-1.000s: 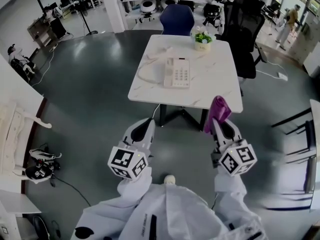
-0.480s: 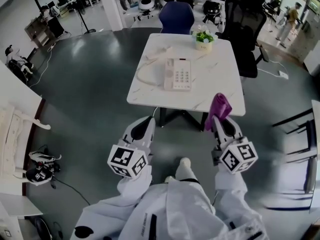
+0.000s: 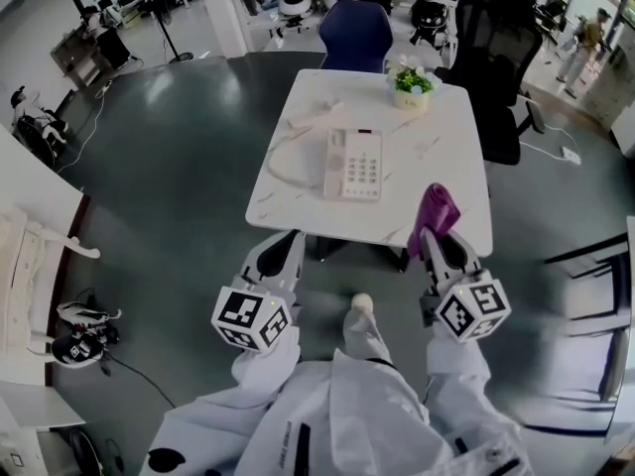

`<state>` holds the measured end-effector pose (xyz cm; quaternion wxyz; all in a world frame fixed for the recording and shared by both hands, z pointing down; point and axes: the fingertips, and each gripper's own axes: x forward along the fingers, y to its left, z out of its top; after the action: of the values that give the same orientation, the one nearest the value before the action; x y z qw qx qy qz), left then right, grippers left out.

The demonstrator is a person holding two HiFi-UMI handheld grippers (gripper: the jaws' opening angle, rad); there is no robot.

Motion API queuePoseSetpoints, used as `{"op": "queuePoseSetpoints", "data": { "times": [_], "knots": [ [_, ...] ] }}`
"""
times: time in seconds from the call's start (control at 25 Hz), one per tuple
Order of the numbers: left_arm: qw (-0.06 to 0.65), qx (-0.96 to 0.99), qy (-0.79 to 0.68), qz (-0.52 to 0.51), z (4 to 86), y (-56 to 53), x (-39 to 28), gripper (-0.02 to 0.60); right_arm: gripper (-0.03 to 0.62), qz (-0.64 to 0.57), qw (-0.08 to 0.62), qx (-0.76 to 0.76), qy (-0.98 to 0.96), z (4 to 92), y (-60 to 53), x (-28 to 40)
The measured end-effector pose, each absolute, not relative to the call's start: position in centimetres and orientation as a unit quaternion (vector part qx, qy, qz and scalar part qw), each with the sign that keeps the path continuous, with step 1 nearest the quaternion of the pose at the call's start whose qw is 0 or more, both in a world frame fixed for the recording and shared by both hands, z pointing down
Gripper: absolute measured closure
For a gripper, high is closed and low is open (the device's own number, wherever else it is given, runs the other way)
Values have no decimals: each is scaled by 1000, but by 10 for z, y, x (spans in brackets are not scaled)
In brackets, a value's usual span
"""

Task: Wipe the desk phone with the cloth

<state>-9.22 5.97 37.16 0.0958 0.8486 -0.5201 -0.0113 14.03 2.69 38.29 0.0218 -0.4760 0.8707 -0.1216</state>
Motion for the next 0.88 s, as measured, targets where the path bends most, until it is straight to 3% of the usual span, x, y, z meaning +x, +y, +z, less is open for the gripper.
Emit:
{"op": "queuePoseSetpoints", "data": {
  "times": [0.88],
  "knots": [
    [139,818,-558,-3,402,-84,-77,583,556,-150,4,-435,888,407,-142,149]
  ]
}}
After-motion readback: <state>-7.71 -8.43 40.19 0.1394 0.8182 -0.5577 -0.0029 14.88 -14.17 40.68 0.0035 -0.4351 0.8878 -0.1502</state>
